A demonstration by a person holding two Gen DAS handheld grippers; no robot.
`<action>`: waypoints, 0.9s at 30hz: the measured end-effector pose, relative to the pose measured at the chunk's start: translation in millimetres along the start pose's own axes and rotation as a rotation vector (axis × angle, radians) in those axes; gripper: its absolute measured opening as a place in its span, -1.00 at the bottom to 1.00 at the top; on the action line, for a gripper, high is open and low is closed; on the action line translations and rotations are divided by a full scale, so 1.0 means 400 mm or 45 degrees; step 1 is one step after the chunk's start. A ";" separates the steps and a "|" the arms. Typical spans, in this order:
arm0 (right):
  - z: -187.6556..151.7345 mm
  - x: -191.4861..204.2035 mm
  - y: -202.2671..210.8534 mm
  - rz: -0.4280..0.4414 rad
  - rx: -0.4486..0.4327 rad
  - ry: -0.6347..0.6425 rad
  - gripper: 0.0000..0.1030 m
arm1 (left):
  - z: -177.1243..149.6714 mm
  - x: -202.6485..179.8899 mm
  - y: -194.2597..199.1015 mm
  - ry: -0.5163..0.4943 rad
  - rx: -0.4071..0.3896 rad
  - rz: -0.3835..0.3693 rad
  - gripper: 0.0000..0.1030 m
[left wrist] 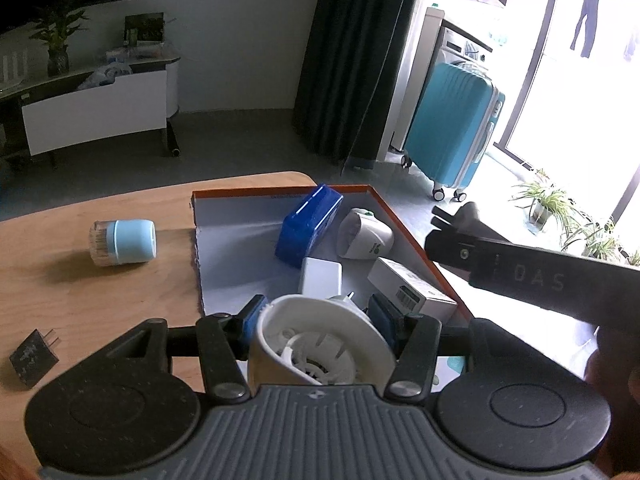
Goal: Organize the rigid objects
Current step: 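Carry the cube adapter and round-socket adapter over the white box with both tools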
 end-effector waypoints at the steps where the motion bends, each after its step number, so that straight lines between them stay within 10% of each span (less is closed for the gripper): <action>1: 0.001 -0.003 -0.005 0.001 0.004 -0.001 0.15 | -0.001 -0.002 -0.003 -0.001 0.003 -0.002 0.09; 27: 0.002 -0.033 -0.097 -0.016 0.114 -0.040 0.16 | -0.021 -0.036 -0.065 -0.025 0.074 -0.037 0.10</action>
Point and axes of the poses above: each gripper's, at about its wrist camera, not at the fingertips, and y roughly against the way its jaws point, x to its left, z to its top, the point moved 6 cm from there along -y, roughly the way its jaws point, and after that the axes turned 11 degrees about z, right-handed, at the moved point
